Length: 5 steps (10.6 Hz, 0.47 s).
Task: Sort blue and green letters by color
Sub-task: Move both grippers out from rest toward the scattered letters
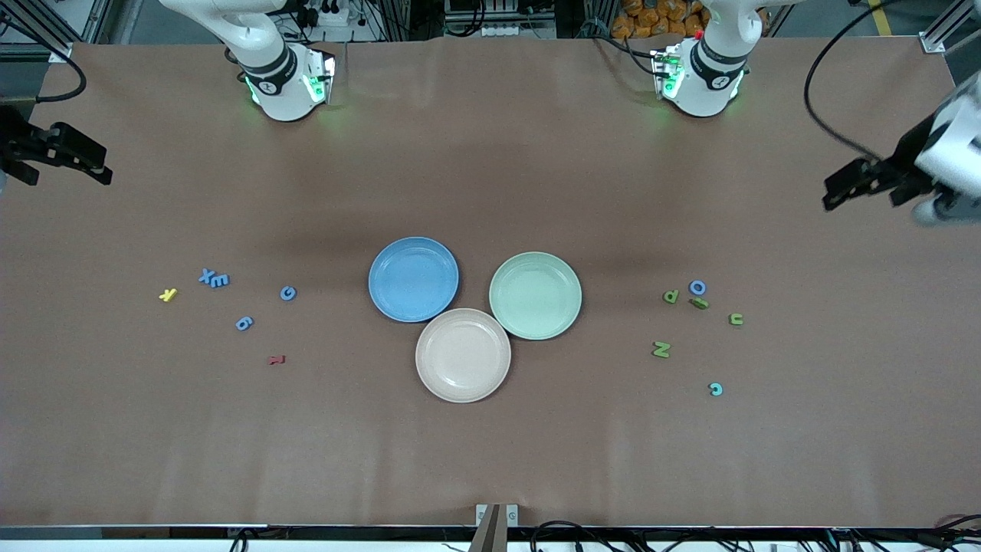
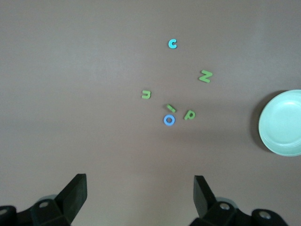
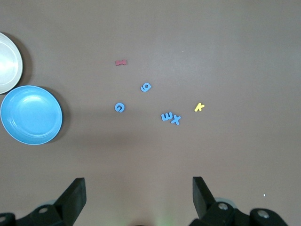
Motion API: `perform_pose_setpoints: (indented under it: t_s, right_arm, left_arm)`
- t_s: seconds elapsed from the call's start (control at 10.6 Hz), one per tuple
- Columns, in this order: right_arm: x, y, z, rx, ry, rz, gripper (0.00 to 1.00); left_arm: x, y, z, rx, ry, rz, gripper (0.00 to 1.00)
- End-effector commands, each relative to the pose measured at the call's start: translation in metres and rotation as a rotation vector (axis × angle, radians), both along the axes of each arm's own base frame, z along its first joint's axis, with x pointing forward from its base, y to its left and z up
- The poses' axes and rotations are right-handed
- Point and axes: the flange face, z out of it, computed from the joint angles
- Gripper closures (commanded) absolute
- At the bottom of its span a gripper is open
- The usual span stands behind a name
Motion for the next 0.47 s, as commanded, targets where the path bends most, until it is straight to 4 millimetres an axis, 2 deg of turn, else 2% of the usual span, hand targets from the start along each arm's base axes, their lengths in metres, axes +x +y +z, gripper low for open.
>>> perform_pose_setpoints:
  t_s: [0.0,0.19,0.38]
  right_arm:
    - [0.006,0.003,-0.024,0.034,-0.014,-0.014,0.0]
    - [0.009,0.004,-0.047,0.048,-0.011,-0.013,0.0]
    - [0.01,0.005,-0.088,0.048,-0.029,-0.013,0.0]
  left_arm:
    - [0.007,-0.004,-0.093,-0.021,-0.008,-0.017,0.0]
    - [0.029,-0.015,-0.152,-0.034,0.029,-0.001,0.0]
    - [0.041,-0.015,-0.198,-0.041,0.044,-0.001,0.0]
